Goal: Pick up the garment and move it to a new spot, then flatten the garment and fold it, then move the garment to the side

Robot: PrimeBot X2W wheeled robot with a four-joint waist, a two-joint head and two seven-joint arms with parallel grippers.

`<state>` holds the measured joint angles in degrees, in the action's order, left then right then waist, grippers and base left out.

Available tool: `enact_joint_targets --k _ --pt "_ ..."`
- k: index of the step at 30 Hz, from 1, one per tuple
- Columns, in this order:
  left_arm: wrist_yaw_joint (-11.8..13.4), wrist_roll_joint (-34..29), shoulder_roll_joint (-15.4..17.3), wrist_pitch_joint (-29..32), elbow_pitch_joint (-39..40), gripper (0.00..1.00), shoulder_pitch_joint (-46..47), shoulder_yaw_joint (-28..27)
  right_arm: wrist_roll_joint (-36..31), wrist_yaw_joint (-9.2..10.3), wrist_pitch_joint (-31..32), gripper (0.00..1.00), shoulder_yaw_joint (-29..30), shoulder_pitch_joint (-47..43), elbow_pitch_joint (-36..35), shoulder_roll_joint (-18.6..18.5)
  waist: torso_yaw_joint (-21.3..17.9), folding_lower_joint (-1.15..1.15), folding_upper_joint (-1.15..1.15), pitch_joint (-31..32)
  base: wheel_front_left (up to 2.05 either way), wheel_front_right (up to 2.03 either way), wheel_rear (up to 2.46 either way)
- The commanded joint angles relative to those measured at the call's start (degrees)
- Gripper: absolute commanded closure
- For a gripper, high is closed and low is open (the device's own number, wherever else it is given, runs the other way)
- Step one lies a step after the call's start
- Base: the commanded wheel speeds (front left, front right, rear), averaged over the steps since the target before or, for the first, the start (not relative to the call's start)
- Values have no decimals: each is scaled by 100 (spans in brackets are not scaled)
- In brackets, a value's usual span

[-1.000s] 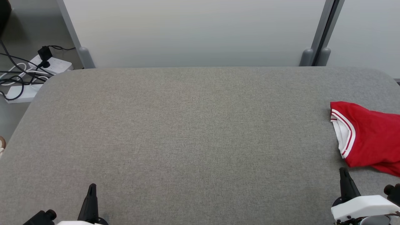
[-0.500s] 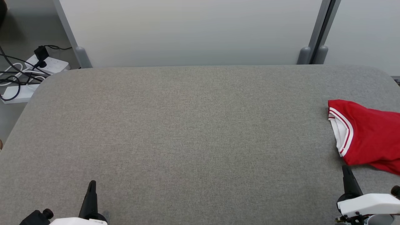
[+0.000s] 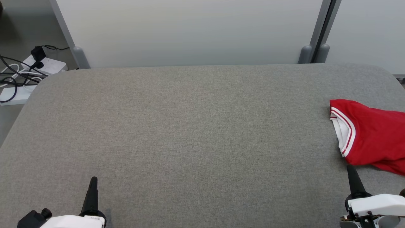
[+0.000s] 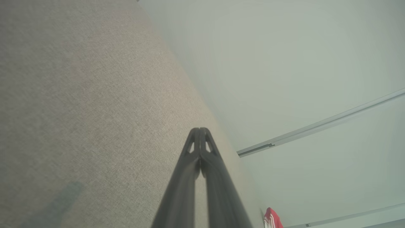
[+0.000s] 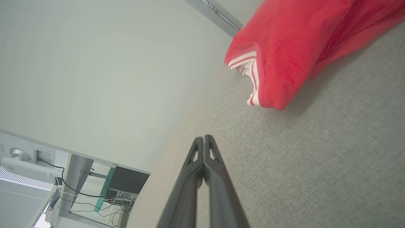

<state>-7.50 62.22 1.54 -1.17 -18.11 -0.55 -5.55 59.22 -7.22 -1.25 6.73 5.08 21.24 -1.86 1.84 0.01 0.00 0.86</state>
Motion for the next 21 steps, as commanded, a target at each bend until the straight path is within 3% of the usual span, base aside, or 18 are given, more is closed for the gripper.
enact_joint_targets --k 1,21 --pt "0 213 112 37 184 100 359 -91 222 -18 62 100 -76 134 -200 -85 -7 0 0 -4 0 0 0" --pt "1 1498 122 374 287 100 504 -94 1641 -22 391 100 -50 123 -441 -92 -89 0 0 -50 0 0 0"
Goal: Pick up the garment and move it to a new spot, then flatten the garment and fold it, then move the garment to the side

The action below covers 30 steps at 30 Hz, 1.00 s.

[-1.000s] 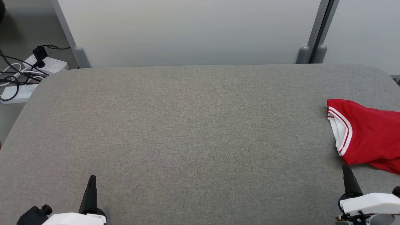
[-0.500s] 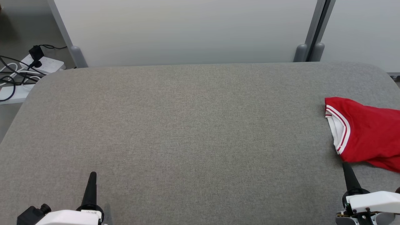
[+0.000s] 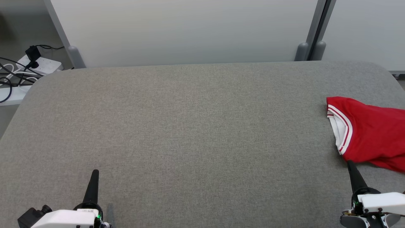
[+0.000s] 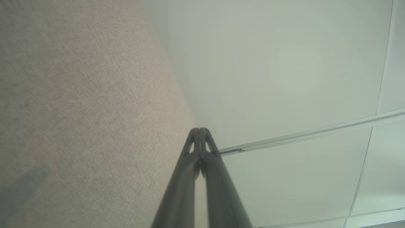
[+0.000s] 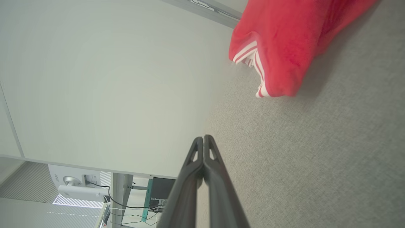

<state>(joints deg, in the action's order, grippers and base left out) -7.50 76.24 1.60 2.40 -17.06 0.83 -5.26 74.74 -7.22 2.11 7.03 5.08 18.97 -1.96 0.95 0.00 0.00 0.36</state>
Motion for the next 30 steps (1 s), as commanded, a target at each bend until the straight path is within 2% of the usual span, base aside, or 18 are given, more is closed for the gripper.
enact_joint_targets --k 1,23,30 --pt "1 160 117 34 187 100 374 -124 161 -22 72 100 -78 123 -226 -83 -4 0 0 -2 0 0 0" --pt "1 1571 128 405 301 100 533 -128 1720 -26 433 100 -49 111 -491 -92 -93 0 0 -53 0 0 0" --pt "1 1591 128 410 302 100 535 -128 1742 -26 438 100 -49 111 -494 -92 -95 0 0 -54 0 0 0"
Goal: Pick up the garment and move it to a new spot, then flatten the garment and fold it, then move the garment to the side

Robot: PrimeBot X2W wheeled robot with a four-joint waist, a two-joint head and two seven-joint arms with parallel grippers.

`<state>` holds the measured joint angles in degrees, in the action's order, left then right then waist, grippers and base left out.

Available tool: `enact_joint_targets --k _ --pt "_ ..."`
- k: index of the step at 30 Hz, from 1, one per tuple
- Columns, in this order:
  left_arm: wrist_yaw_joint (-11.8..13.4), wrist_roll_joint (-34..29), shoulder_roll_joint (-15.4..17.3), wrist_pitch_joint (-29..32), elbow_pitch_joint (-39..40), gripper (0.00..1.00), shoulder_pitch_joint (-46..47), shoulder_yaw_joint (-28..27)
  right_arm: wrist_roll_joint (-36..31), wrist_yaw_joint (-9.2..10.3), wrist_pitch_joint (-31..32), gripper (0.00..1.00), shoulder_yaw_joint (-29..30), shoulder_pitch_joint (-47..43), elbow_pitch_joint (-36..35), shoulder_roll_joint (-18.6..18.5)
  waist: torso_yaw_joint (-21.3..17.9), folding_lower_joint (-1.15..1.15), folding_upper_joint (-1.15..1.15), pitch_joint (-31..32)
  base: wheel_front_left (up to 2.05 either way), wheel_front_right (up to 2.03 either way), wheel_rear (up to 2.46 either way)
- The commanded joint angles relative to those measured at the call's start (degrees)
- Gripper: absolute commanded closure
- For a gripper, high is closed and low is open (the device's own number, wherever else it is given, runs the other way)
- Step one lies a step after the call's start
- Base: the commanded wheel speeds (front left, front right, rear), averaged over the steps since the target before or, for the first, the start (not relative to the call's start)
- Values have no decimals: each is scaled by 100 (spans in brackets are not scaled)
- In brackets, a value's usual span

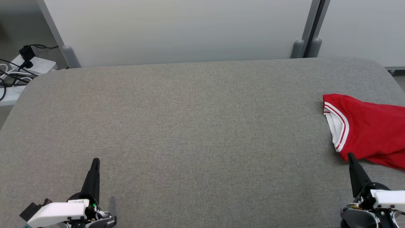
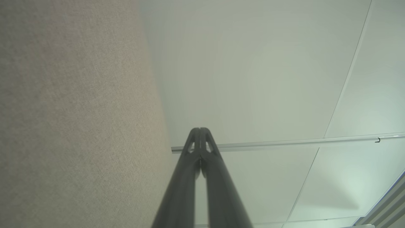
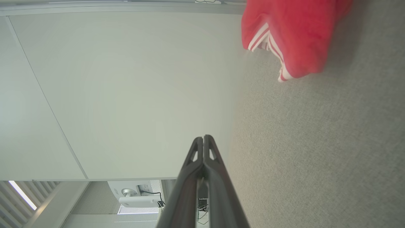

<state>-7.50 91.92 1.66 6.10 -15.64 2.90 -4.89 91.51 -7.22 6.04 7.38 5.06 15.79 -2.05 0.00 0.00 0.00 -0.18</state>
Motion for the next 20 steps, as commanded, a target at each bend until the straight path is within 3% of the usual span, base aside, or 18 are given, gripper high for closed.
enact_joint_targets --k 1,20 --pt "1 24 121 40 161 100 329 -164 64 -26 46 100 -84 112 -177 -83 0 0 0 0 0 0 0" --pt "1 24 121 39 161 100 329 -164 65 -26 46 100 -85 112 -177 -83 0 0 0 0 0 0 0"
